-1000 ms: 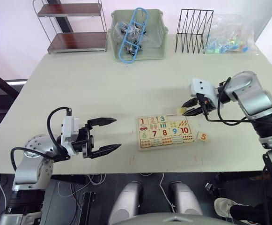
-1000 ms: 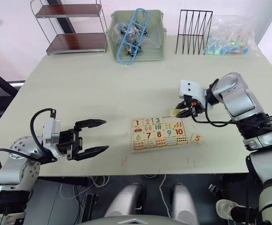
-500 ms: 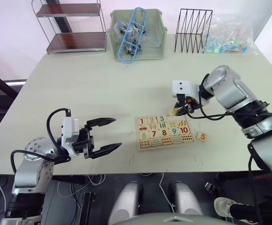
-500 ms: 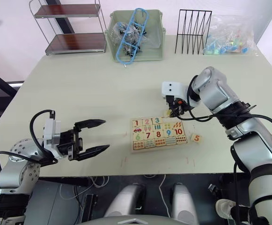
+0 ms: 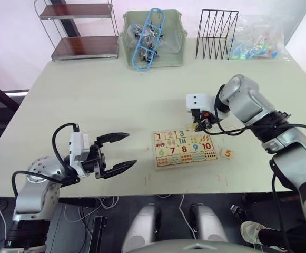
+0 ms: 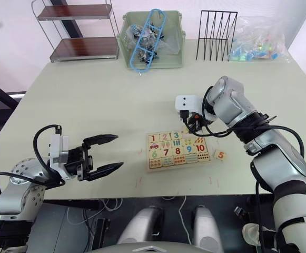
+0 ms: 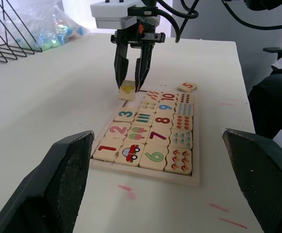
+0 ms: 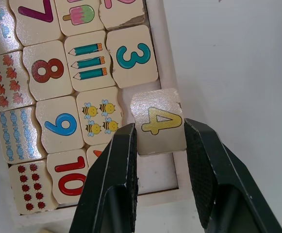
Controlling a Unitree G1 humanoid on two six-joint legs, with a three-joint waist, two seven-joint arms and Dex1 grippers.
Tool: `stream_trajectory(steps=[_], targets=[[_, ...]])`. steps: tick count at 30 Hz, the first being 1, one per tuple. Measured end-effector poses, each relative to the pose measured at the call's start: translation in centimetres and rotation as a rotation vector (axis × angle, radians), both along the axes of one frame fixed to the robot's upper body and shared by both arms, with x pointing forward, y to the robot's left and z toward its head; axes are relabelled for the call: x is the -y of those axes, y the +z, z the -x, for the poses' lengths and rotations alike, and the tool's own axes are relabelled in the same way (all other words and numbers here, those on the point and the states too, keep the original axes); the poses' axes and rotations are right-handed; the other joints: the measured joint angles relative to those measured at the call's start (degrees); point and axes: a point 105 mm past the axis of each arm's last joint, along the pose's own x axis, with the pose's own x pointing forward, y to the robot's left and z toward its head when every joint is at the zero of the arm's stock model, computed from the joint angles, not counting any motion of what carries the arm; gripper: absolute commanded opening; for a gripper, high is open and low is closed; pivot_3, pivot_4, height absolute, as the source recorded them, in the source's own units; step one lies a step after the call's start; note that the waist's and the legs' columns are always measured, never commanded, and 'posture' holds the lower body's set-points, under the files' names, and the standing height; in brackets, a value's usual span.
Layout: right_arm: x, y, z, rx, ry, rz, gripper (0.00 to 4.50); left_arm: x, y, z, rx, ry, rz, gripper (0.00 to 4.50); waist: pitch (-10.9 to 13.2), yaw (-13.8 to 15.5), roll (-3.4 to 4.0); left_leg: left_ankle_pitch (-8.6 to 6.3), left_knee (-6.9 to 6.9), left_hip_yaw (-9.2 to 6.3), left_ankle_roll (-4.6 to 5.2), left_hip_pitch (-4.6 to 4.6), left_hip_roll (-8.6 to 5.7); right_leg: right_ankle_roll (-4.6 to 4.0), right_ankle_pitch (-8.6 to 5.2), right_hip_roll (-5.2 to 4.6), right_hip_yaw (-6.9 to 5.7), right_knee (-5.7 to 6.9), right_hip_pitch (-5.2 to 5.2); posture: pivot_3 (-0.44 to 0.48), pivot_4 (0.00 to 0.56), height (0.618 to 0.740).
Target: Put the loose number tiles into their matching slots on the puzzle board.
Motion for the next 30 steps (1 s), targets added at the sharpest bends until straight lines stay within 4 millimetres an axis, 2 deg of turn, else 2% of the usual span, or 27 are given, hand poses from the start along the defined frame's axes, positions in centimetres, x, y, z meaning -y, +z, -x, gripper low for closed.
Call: stream_trajectory(steps=[11,30], targets=[[-0.4,-0.3,0.3,0.001,0.016,0.012,0.88,0.1,0.1,0.0,0.005,-0.002,0.003,4.50,0.00,0.01,0.00,0.00,0.00,0.00,0.00,0.00,0.00,0.00,0.00,0.01,0.00,0.00,0.00,0.000,0.150,0.739],[-0.1,-1.2,0.5,-0.012,0.010,0.034,0.88,0.1,0.1,0.1,0.004,-0.003,0.003,4.50,0.00,0.02,0.00,0.00,0.00,0.00,-0.01,0.00,0.00,0.00,0.00,0.01,0.00,0.00,0.00,0.000,0.150,0.739]])
